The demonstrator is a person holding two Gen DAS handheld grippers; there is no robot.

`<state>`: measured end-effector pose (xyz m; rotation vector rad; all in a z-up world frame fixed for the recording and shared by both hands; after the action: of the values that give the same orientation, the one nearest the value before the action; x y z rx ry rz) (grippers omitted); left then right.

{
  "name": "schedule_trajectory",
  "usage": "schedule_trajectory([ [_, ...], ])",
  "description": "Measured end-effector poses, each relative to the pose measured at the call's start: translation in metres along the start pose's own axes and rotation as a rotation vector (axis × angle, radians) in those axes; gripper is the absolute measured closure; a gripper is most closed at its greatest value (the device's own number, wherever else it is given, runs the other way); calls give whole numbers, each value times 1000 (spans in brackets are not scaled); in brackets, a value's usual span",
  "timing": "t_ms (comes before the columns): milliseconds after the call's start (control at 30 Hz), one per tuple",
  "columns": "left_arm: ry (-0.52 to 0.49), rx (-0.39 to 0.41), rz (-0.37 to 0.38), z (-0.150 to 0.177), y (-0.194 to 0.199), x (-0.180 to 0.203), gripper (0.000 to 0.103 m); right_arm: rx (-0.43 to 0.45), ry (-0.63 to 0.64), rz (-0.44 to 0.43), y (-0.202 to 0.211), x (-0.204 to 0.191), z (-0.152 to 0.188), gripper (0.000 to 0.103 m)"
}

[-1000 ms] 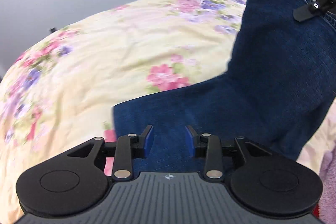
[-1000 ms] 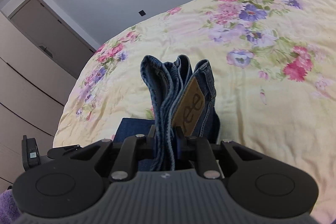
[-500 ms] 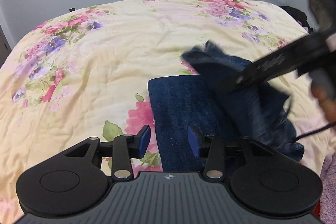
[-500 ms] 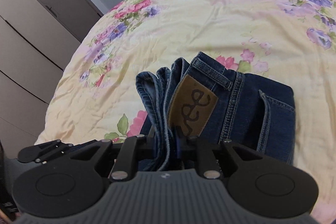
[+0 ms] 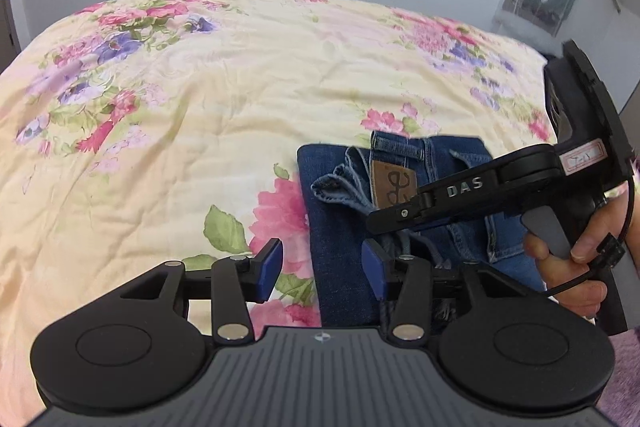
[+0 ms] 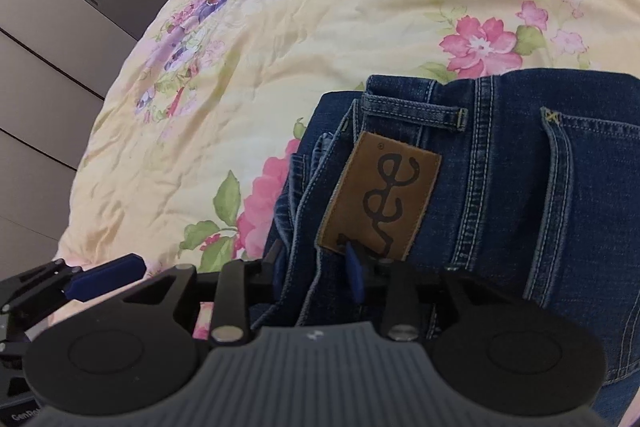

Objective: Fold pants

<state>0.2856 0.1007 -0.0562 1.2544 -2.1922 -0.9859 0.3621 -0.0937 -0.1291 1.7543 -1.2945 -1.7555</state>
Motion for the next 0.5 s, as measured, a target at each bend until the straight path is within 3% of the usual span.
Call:
schedule_trajectory([
  [200, 143, 55, 106, -6, -1, -4, 45, 82, 41, -70, 55, -9, -12, 67],
  [500, 370, 13, 222, -9, -71, -12, 39, 184, 124, 87, 109, 54, -24, 67],
])
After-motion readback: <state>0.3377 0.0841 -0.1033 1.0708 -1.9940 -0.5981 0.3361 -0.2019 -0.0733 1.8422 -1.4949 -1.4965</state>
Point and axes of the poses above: each gripper's, at about its wrist camera, not at the fingertips, and y roughly against the way its jaws point, x to its right, z to its underside, the point moved 2 cm from there along -y, roughly the way its jaws point, and after that the axes turned 14 degrees about -y, right-handed, at the moved point
